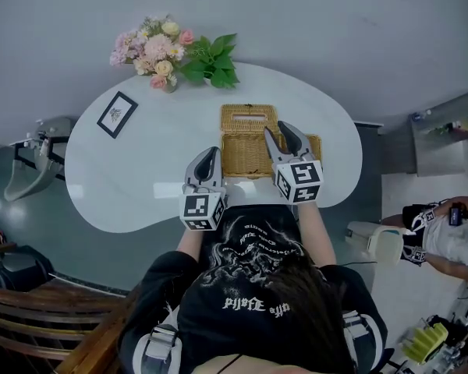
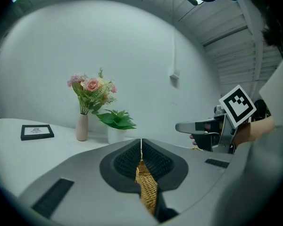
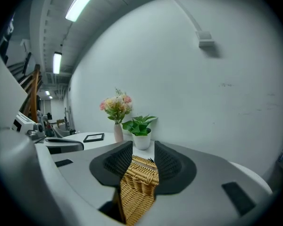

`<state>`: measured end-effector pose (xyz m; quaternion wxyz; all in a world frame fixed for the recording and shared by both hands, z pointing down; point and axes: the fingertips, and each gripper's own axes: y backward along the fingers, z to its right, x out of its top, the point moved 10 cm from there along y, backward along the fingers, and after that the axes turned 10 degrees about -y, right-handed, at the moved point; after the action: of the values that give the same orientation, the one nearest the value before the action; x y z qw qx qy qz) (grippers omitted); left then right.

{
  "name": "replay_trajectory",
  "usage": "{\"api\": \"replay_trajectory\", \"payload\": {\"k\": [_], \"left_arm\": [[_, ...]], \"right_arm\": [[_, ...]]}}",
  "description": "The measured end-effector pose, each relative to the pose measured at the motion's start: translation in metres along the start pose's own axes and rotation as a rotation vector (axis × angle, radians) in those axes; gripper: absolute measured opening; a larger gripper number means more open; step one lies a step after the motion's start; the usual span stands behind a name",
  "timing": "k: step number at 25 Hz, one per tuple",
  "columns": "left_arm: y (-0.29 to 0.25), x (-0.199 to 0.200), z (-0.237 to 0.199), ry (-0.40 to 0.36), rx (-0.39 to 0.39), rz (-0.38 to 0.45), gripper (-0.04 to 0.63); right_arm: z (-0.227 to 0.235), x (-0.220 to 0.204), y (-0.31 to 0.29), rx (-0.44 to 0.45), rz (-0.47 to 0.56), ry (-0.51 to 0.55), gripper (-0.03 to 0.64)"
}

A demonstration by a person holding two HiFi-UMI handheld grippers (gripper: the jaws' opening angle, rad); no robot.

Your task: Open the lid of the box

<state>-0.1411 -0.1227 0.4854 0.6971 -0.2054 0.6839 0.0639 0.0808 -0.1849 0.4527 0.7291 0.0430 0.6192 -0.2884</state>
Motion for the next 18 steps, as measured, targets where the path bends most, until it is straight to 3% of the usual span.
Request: {"api": "replay_trajectory", "payload": {"k": [11,18], "left_arm": [[0.016,-0.009,0.007,-0.008,0.002,-0.014,0.026],[0.017,-0.013,0.01,-0.004,-0.003,-0.023,0.026]], "right_arm": [[-0.009,-0.031,0.022,0.033,-0.029,-0.048,0.14],[-0.008,-0.04,0.027,-0.028,-0.009,-0.038,0.039]]}}
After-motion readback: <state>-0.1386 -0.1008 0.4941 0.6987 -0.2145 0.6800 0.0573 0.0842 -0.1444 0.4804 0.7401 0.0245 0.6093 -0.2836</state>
